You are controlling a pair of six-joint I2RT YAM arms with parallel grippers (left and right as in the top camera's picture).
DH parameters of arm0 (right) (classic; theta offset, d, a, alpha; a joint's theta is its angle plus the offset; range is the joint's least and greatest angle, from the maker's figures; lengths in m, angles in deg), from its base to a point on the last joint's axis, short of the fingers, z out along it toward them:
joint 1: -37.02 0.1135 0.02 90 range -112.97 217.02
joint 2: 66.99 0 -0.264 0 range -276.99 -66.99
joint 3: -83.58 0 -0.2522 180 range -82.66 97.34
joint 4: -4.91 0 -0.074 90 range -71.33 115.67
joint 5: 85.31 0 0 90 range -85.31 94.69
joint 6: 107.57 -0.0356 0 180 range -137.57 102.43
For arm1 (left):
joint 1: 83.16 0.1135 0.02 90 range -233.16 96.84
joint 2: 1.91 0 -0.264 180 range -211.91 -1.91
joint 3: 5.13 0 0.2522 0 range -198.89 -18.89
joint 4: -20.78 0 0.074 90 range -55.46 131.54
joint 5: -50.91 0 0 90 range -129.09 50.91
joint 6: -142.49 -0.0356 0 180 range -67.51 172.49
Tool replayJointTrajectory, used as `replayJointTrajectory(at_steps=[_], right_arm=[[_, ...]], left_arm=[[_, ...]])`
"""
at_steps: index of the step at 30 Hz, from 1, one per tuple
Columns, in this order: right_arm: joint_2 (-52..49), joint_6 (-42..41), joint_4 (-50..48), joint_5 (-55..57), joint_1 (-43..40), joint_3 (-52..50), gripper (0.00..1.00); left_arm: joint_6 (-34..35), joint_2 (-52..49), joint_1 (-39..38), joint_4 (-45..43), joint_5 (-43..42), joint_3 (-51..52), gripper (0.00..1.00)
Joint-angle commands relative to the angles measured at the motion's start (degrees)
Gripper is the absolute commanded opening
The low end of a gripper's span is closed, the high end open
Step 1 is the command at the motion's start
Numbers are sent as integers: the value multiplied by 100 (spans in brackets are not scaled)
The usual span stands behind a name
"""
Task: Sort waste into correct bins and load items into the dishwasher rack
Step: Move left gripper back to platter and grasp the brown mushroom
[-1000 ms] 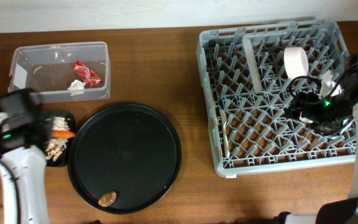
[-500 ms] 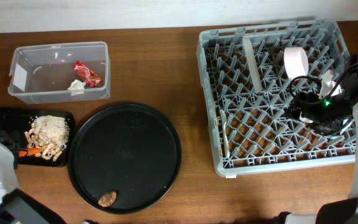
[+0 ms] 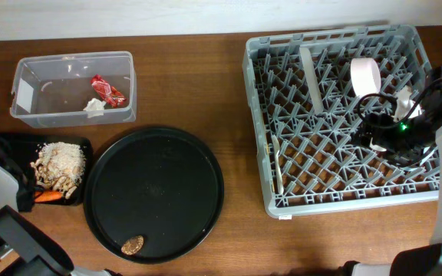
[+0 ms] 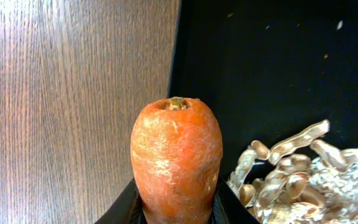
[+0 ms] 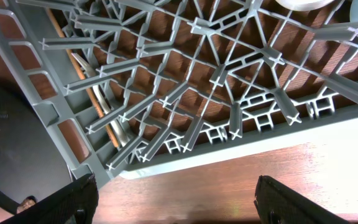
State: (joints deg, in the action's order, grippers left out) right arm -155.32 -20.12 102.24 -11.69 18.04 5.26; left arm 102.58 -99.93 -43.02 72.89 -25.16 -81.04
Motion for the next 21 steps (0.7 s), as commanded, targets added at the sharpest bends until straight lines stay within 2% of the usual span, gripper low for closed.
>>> replayJointTrajectory(at_steps=[1, 8, 13, 21], right_arm=[[0, 61, 11, 55, -15, -28, 84], [0, 61, 17, 55, -17, -28, 84], [0, 61, 20, 55, -15, -28, 84], [0, 61, 20, 55, -17, -28, 84]], left_arm=[[-94, -46, -66, 28, -15, -85, 6], [-94, -46, -76, 28, -20, -85, 15], [-94, -46, -76, 26, -61, -85, 31], [-94, -46, -76, 28, -105, -85, 47]])
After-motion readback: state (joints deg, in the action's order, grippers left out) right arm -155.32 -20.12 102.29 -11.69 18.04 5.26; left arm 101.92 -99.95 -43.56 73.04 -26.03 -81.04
